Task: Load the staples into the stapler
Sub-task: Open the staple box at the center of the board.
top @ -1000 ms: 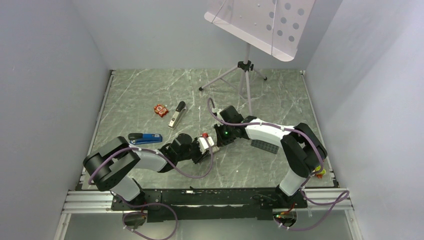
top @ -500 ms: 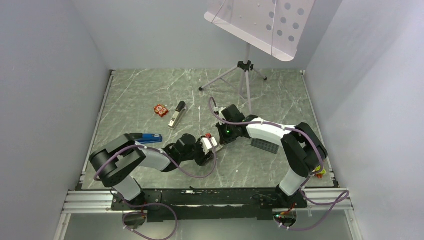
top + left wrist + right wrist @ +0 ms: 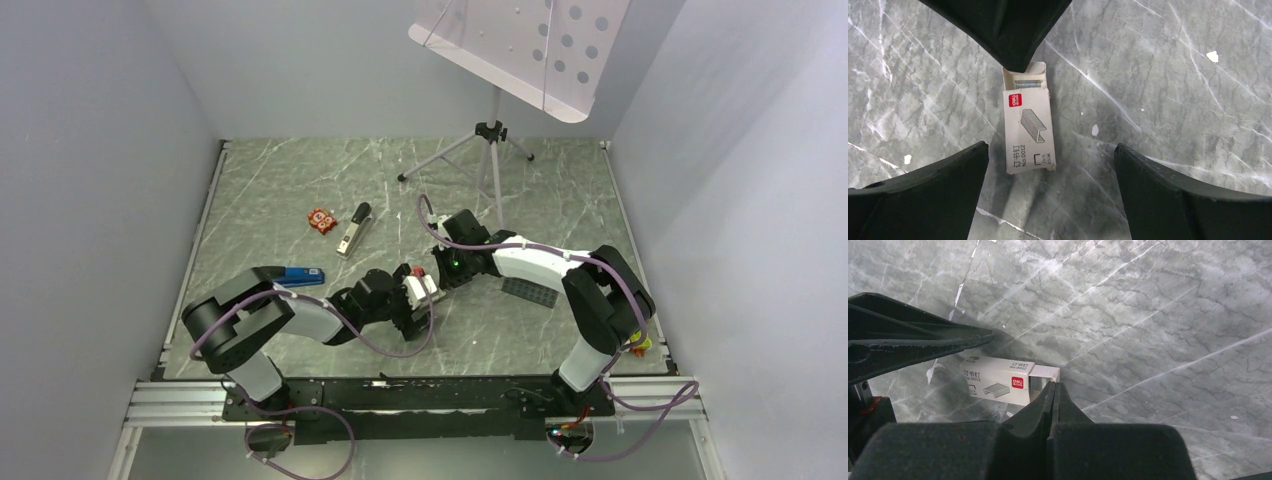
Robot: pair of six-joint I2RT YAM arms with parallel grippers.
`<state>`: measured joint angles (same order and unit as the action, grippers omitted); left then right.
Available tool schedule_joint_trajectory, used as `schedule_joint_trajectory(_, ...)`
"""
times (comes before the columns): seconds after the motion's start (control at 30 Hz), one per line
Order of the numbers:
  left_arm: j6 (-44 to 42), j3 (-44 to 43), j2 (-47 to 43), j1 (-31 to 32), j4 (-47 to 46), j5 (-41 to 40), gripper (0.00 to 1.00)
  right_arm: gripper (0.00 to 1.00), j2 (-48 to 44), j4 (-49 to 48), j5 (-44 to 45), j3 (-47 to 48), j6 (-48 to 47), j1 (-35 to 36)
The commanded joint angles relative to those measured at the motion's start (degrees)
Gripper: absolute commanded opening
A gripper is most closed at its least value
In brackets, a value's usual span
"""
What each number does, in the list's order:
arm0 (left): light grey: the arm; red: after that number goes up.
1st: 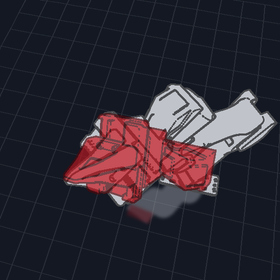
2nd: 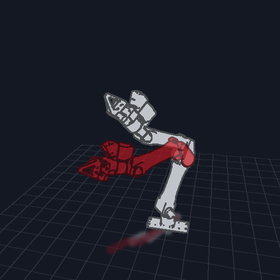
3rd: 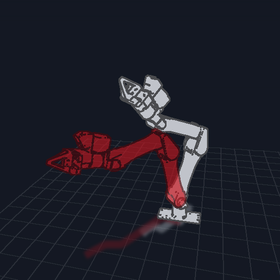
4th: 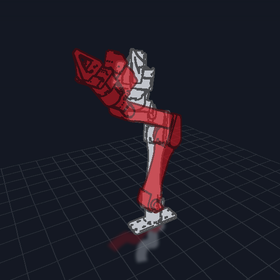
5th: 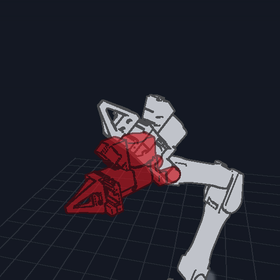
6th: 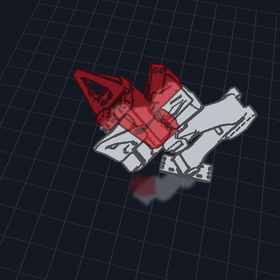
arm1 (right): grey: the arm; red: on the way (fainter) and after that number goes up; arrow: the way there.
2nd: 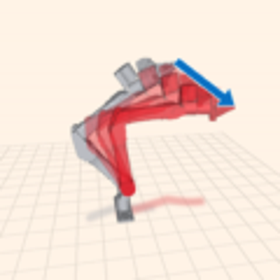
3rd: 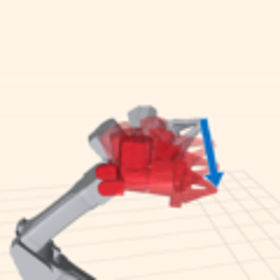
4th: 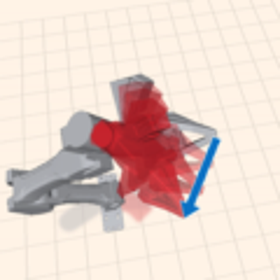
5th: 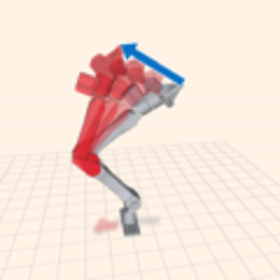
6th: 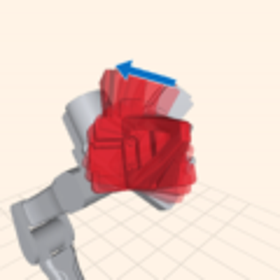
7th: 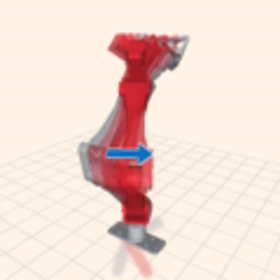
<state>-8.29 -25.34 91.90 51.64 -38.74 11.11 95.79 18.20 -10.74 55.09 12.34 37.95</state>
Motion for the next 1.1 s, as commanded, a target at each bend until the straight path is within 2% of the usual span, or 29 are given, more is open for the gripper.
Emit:
schedule_joint_trajectory(0.0, 0.3, -2.5, 2.2, 0.3, -1.1, -1.6, 0.99, 0.0, 0.4, 0.0, 0.5, 0.3, -0.6, 0.2)
schedule_joint_trajectory(0.23, 1.6, -4.6, 5.7, 0.0, -3.0, -0.5, 0.98, 0.0, 0.5, 0.0, 0.6, 0.2, -0.6, 0.2)
schedule_joint_trajectory(0.43, 1.5, -6.2, 6.5, -0.2, -1.6, -0.7, 0.77, 0.0, 0.5, 0.0, 0.6, 0.3, -0.6, 0.2)
schedule_joint_trajectory(0.7, 1.6, -6.9, 7.1, -0.2, 0.4, -3.4, 0.59, 0.0, 0.6, 0.1, 0.9, 0.4, -0.7, 0.1)
schedule_joint_trajectory(0.9, 2.4, -4.0, 5.3, -0.1, -0.1, -6.3, 0.44, 0.0, 0.6, 0.1, 1.2, 0.4, -0.7, 0.1)
schedule_joint_trajectory(1.03, 2.5, -2.8, 3.9, -0.2, 0.0, -6.5, 0.43, 0.0, 0.7, 0.2, 1.4, 0.5, -0.9, 0.2)
schedule_joint_trajectory(1.07, 2.7, -2.5, 3.7, -0.2, 0.1, -6.5, 0.38, 0.0, 0.6, 0.2, 1.6, 0.5, -0.9, 0.1)
